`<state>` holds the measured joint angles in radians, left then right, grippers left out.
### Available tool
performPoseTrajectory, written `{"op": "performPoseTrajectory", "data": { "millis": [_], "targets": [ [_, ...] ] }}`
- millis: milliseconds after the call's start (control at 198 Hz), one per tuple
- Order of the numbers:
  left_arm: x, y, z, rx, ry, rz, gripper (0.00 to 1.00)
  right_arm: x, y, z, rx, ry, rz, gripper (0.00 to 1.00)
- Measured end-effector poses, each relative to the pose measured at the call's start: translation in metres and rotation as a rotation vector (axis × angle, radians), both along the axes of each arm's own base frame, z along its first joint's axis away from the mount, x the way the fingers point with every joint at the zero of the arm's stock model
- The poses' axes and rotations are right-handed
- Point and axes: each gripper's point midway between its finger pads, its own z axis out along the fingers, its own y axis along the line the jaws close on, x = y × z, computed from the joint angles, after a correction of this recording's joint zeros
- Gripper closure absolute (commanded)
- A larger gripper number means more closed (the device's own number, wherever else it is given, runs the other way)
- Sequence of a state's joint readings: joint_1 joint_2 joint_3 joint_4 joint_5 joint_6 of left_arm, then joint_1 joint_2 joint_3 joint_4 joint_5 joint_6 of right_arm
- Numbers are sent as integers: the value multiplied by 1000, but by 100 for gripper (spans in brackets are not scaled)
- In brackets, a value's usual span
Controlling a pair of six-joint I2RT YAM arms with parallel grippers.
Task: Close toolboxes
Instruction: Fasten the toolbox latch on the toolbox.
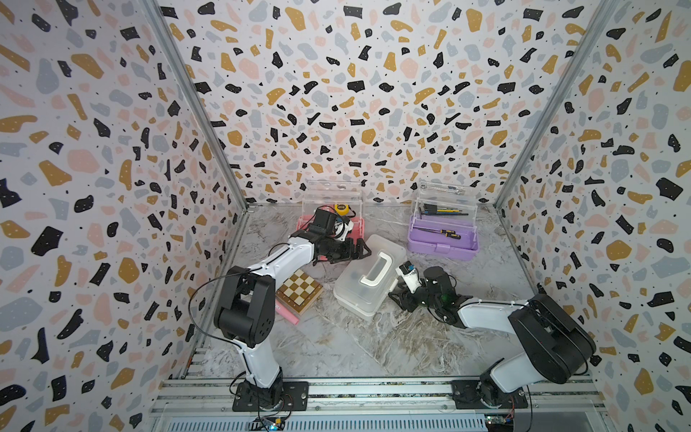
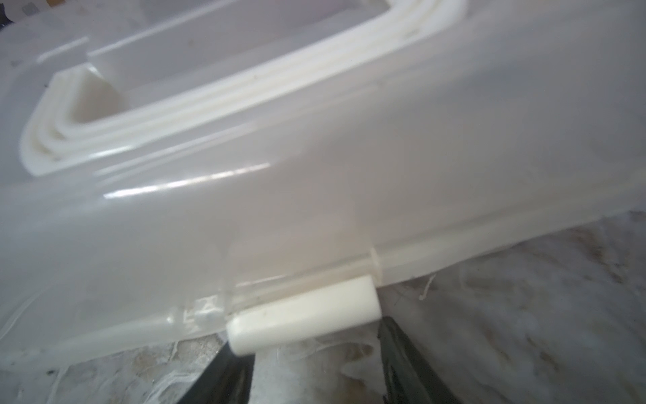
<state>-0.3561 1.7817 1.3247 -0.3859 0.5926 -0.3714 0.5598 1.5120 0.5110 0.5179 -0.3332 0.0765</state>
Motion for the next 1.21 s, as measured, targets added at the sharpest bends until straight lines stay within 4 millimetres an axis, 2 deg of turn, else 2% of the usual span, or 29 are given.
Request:
{"op": "performPoseTrajectory", "data": {
  "millis": [348,586,1212],
  "targets": [
    [0,1,-14,11,30,-8,1,1,4,-2,6,-31,71,40],
    [-1,1,-23,9,58,-13,1,4,9,-6,-15,-54,122,43],
    [1,0,-22,-4,76,-25,0,5,8,2,-65,-134,165,45]
  ]
}}
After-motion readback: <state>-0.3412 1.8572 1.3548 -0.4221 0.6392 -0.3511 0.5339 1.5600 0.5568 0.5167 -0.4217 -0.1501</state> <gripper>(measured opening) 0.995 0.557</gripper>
